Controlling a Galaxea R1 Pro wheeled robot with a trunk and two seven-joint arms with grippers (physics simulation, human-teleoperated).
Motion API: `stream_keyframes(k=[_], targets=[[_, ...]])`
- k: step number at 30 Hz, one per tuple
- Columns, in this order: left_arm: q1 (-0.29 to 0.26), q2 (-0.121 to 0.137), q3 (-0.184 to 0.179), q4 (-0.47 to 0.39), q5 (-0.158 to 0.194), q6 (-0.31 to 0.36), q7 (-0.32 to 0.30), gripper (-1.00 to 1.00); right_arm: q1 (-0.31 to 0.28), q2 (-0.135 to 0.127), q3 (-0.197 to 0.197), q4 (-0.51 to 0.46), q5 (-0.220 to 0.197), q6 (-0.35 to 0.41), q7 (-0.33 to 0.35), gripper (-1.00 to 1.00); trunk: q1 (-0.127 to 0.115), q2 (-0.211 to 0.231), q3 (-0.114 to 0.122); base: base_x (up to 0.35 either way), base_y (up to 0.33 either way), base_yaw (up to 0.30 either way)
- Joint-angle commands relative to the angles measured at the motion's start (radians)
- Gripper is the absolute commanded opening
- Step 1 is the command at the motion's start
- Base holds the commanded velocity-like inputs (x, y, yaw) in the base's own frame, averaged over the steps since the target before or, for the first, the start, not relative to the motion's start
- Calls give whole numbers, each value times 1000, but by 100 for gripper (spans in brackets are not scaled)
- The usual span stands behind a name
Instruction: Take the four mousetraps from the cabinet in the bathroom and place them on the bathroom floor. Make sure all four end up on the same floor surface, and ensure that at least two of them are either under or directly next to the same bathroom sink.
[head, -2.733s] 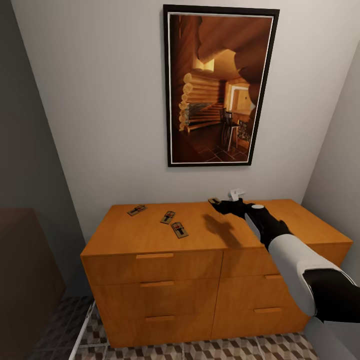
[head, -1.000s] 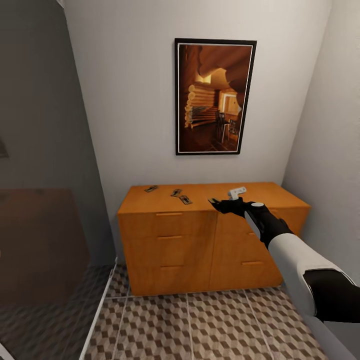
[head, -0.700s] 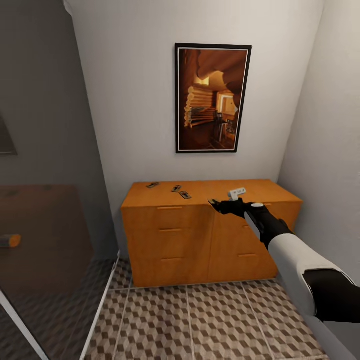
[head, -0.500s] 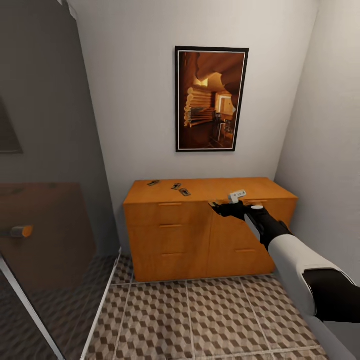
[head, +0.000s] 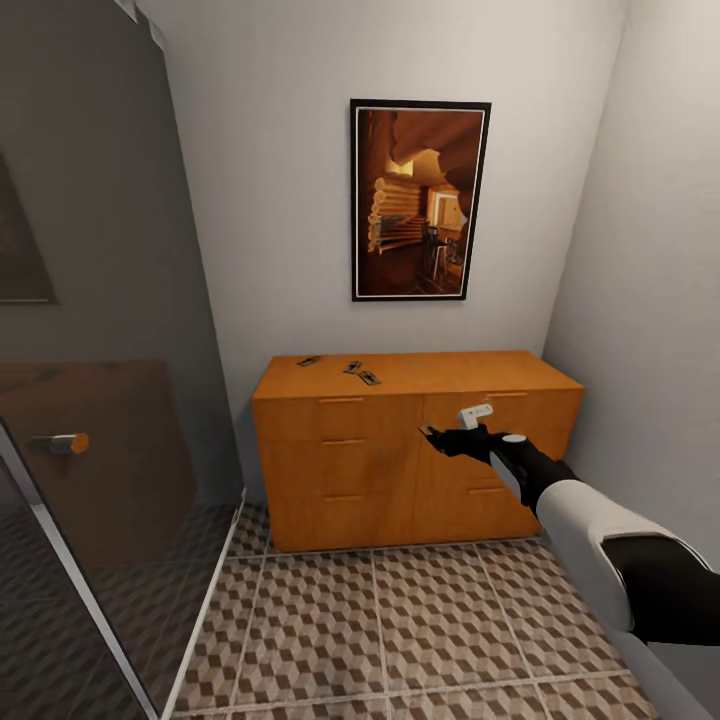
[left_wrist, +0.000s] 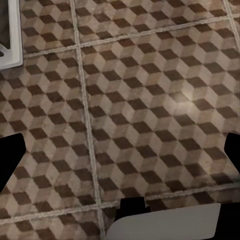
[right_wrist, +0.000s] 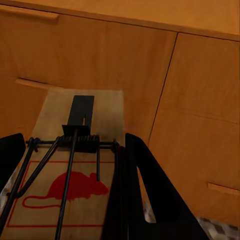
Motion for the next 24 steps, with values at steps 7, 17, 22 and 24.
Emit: stream_keyframes(k=[7, 17, 22, 24], targets=[[-1, -1, -8, 1, 0, -3, 7, 100, 32, -1, 4, 184, 6, -200, -4, -100, 0, -1, -1, -4, 0, 0], [-1, -1, -8, 1, 0, -3, 7, 100, 298, -3, 4, 201, 9, -409, -33, -100, 0, -1, -1, 0, 0, 0], [-1, -1, -8, 1, 0, -3, 7, 100, 409, -3, 4, 203, 9, -499, -34, -100, 0, -1, -1, 0, 0, 0], [-1, -1, -8, 1, 0, -3, 7, 100, 458, -2, 5, 203, 8, -542, -34, -100, 0, -1, -1, 0, 0, 0]])
